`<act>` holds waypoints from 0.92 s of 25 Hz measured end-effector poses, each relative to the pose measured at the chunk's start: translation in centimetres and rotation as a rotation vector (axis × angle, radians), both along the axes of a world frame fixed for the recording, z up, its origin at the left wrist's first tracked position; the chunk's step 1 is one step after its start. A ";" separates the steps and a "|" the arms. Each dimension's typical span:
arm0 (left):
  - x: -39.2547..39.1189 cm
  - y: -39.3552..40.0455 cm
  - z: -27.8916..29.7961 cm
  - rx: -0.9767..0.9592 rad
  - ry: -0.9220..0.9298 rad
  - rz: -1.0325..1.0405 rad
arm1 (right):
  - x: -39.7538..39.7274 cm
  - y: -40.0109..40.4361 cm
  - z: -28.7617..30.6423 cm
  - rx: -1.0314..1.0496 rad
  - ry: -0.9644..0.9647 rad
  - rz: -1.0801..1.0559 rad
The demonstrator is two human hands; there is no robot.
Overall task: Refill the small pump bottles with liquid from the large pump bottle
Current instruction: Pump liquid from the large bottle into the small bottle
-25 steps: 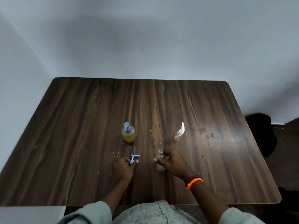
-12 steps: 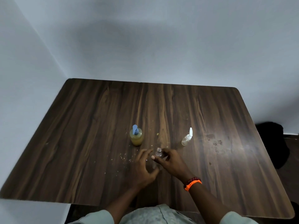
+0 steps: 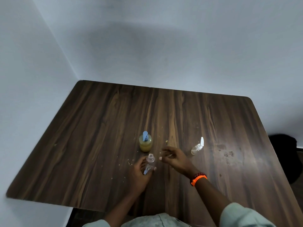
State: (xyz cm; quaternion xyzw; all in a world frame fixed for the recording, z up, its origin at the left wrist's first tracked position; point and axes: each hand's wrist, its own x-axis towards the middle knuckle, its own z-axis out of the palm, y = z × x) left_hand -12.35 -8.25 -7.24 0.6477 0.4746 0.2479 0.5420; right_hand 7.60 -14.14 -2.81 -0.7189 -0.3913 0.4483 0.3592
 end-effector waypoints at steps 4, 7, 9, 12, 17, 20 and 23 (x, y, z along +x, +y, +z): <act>-0.9 0.4 0.1 -0.027 -0.014 0.072 | 1.0 4.6 -0.8 -0.024 -0.123 0.045; -1.8 0.9 1.1 0.000 0.013 0.095 | -0.3 8.4 -1.5 -0.017 -0.134 0.201; -2.3 1.0 2.2 0.016 0.028 0.094 | -1.3 9.8 -2.3 0.009 -0.137 0.214; -2.8 1.0 3.0 0.042 0.031 0.089 | -2.2 10.4 -2.7 0.031 -0.130 0.136; -2.1 1.0 1.8 0.031 0.006 0.078 | -1.2 7.1 -2.4 0.108 -0.178 -0.010; -1.0 0.9 0.9 0.001 -0.008 0.053 | -0.4 3.2 -1.8 0.169 -0.184 -0.165; 0.1 0.4 0.4 0.023 -0.004 -0.025 | 0.4 -1.4 -1.3 0.205 -0.054 -0.297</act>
